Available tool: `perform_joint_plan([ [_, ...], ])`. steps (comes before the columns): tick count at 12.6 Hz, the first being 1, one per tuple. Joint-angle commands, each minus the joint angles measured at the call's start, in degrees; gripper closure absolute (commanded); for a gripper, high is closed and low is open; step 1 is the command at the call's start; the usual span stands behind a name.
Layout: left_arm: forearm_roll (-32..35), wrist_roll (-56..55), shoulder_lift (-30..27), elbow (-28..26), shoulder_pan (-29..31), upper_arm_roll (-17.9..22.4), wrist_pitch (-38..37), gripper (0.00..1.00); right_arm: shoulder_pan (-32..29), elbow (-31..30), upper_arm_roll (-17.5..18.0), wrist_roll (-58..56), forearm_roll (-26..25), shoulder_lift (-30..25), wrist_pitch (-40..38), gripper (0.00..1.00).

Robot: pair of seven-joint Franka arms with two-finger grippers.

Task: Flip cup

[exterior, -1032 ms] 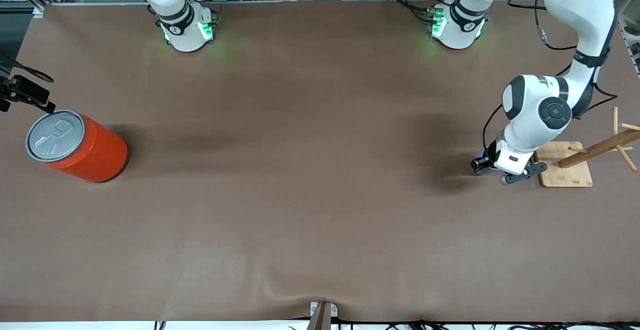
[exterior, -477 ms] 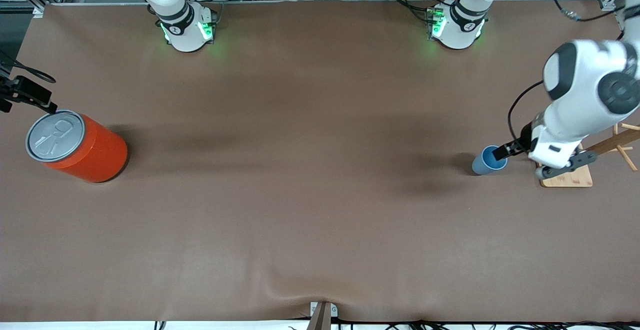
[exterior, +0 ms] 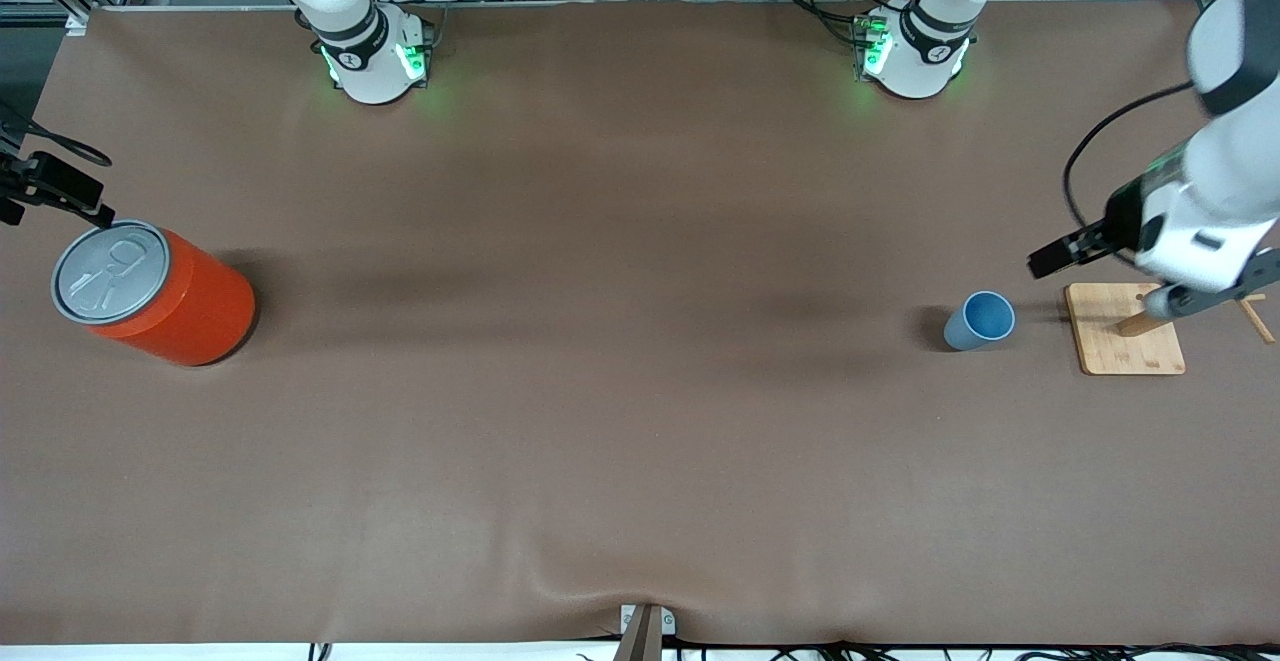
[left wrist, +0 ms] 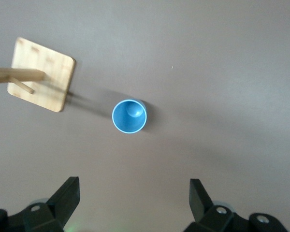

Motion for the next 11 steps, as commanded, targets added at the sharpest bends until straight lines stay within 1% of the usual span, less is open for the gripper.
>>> perform_joint_plan([
  [1, -0.1, 2.6, -5.5, -0.1, 0.4, -0.2, -1.8, 0.0, -0.6, -0.4, 0.4, 0.9, 0.7, -0.6, 0.3, 0.0],
  [3, -0.1, 3.7, -7.0, -0.4, 0.3, -0.5, -1.8, 0.0, -0.6, -0.4, 0.3, 0.8, 1.4, -0.6, 0.4, 0.0],
  [6, -0.1, 3.7, -6.2, 0.0, -0.1, -1.4, -1.3, 0.0, -0.6, -0.4, 0.3, 0.8, 1.4, -0.5, 0.1, 0.0],
  [9, -0.1, 4.4, -6.5, -0.2, -0.1, -2.1, -1.5, 0.0, -0.6, -0.4, 0.2, 0.8, 1.4, -0.7, -0.2, 0.0],
  [11, -0.1, 5.2, -6.6, 1.0, -0.1, -2.2, -1.5, 0.0, -0.6, -0.4, 0.2, 0.8, 1.4, -0.7, -0.2, 0.0],
])
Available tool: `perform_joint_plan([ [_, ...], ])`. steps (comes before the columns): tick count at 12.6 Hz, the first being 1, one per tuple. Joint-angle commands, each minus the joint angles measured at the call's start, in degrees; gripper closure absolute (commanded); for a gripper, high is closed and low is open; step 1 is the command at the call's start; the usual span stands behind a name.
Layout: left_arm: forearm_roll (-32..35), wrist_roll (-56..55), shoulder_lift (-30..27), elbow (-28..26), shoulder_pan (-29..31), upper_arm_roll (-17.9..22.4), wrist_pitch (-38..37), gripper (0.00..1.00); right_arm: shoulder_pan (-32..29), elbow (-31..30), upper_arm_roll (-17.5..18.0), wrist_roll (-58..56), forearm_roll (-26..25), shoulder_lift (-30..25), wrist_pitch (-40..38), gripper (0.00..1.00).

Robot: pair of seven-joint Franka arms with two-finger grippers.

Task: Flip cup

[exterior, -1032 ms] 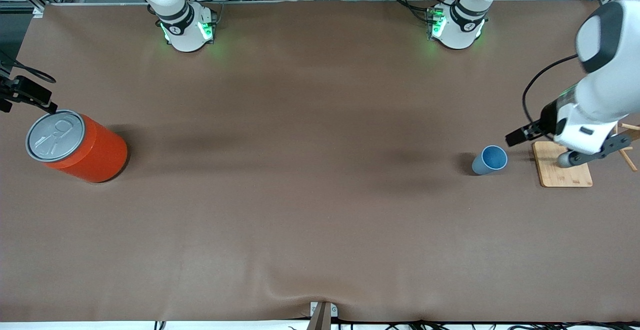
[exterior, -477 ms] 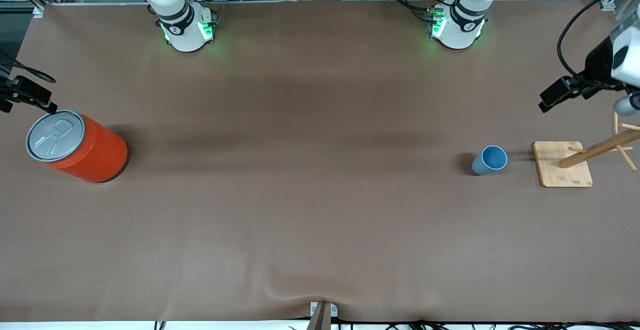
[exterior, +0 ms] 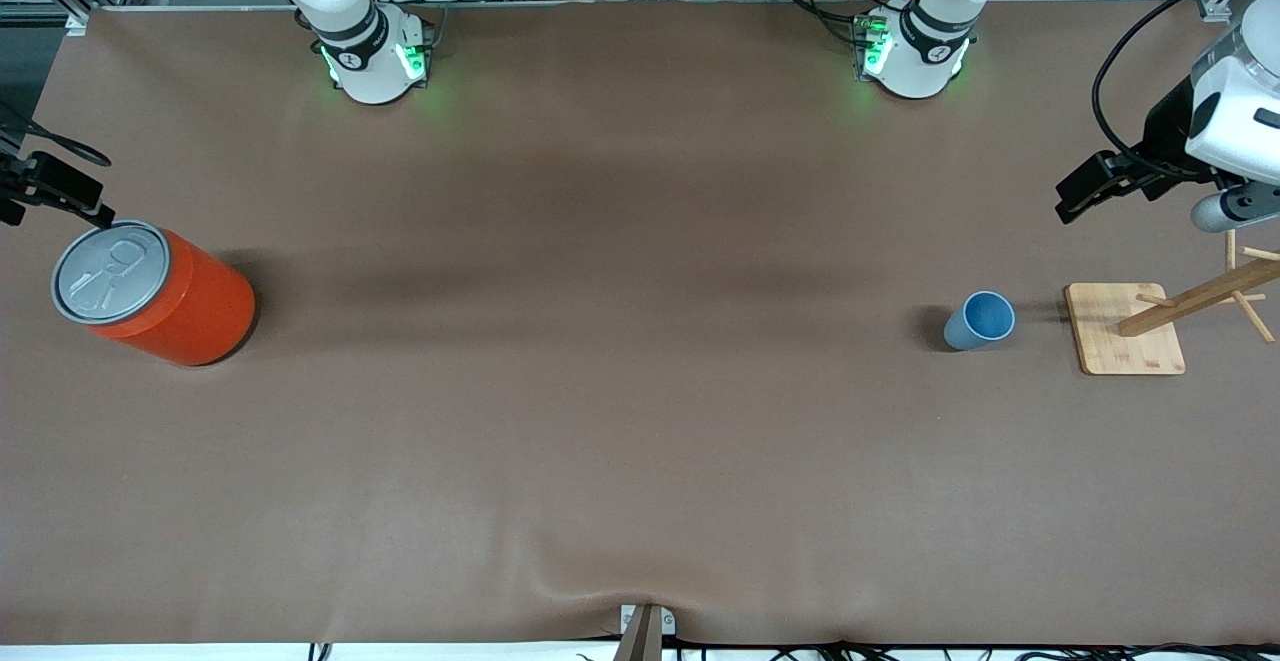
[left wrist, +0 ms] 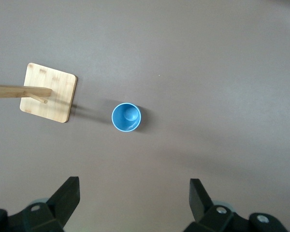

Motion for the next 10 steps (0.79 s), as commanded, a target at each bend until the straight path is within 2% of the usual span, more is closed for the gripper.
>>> perform_joint_plan([
  [1, -0.1, 1.4, -0.7, 1.3, 0.4, -0.4, 0.1, 0.0, -0.5, -0.4, 0.3, 0.8, 0.9, -0.7, -0.3, 0.0],
  [4, 0.0, 2.4, -0.3, 2.9, 0.5, 0.3, 0.1, 0.0, -0.5, -0.5, 0.3, 0.8, 0.9, -0.7, -0.3, 0.0],
  [5, -0.2, 6.7, 0.5, 5.0, 0.1, 1.6, -0.2, 0.0, -0.5, -0.4, 0.3, 0.8, 0.9, -0.8, -0.3, 0.0],
  [7, -0.7, 9.5, 0.5, 5.4, -3.0, 6.3, -1.8, 0.0, -0.3, -0.5, 0.5, 0.9, 1.1, -0.9, -0.4, 0.0],
  [10, -1.1, 9.7, 0.5, 6.9, -3.7, 7.7, -4.0, 0.0, -0.5, -0.9, 0.4, 0.7, 5.4, -1.2, -0.7, 0.0],
])
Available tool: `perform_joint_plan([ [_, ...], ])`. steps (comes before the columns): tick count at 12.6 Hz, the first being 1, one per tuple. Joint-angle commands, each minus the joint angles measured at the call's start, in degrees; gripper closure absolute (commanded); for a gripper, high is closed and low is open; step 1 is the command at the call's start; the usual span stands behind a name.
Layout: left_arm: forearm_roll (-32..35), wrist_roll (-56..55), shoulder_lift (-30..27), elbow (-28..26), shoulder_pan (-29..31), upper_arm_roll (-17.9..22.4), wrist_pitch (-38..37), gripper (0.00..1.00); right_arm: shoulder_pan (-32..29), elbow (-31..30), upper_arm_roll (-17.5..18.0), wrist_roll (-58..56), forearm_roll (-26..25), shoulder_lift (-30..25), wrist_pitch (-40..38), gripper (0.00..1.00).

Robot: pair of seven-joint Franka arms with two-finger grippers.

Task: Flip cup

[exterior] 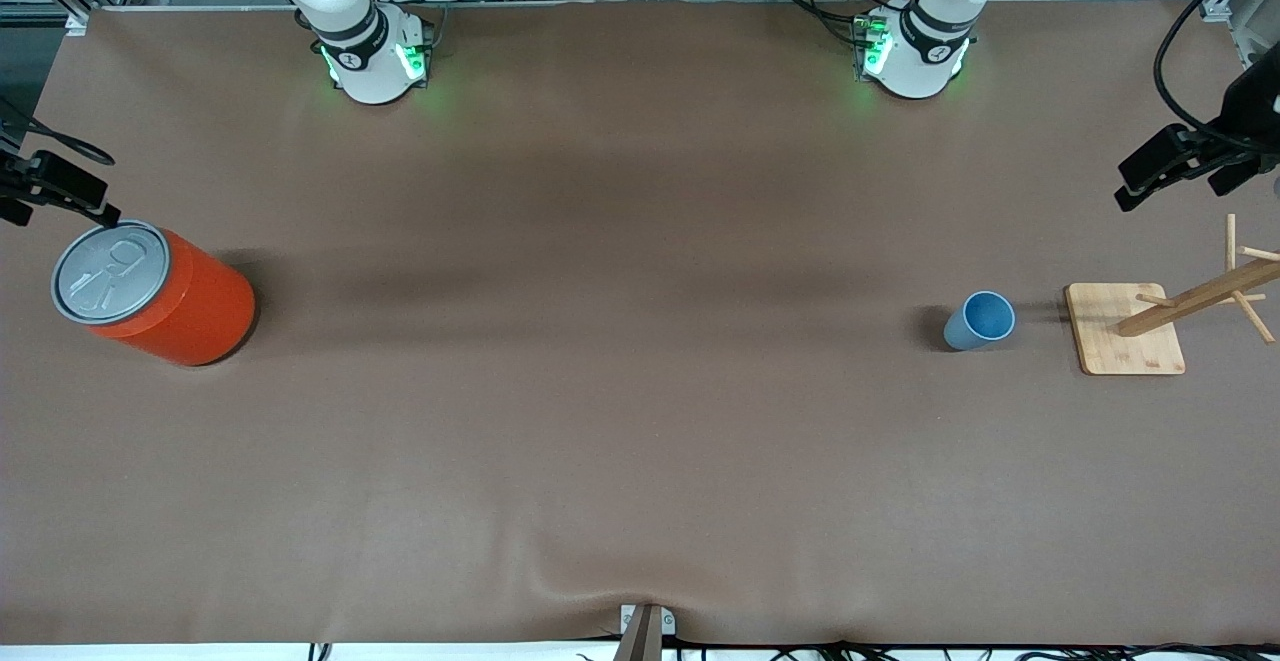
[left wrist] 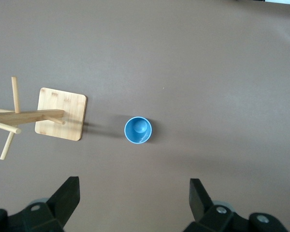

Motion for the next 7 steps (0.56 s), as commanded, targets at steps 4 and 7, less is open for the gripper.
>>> perform_joint_plan([
  [4, -0.8, 0.3, 0.6, 2.9, -1.0, 0.4, -4.9, 0.0, -0.5, -1.0, 0.3, 0.9, 2.4, -1.3, -0.4, 0.0],
  [7, -0.9, 0.3, 0.4, 2.9, -0.9, 0.4, -5.1, 0.0, -0.5, -0.9, 0.3, 0.9, 2.3, -1.2, -0.4, 0.0],
])
